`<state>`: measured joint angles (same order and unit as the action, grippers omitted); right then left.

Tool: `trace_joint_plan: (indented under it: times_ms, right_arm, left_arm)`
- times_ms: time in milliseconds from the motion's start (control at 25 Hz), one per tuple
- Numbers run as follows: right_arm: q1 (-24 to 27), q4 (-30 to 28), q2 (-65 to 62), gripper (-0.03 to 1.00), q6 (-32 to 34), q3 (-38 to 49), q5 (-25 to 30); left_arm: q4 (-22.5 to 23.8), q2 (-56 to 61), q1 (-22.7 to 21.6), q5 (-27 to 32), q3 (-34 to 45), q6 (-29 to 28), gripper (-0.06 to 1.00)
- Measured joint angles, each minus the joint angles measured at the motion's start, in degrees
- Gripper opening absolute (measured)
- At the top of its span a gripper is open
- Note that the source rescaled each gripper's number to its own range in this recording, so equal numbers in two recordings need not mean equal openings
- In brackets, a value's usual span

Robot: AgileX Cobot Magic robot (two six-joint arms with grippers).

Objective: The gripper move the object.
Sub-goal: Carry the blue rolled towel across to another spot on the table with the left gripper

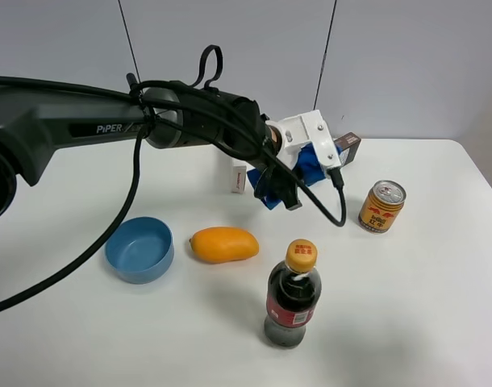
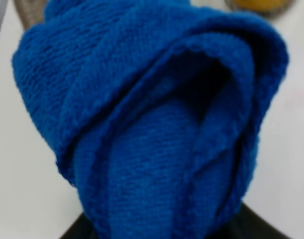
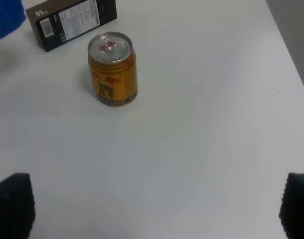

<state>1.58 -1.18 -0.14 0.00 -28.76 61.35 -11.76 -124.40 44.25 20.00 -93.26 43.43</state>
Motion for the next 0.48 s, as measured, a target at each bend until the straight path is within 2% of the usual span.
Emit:
trace_joint_plan:
  times_ms: [280, 480]
  right_arm:
    - [0.00, 0.00, 0.00, 1.00, 0.00, 0.00, 0.00]
    - [0.00, 0.00, 0.00, 1.00, 0.00, 0.00, 0.00]
  left_arm:
    - [-0.44, -0.12, -0.05, -0.88, 0.00, -18.32, 0.01]
    - [-0.44, -1.22, -0.06, -0.93, 0.00, -28.06, 0.01]
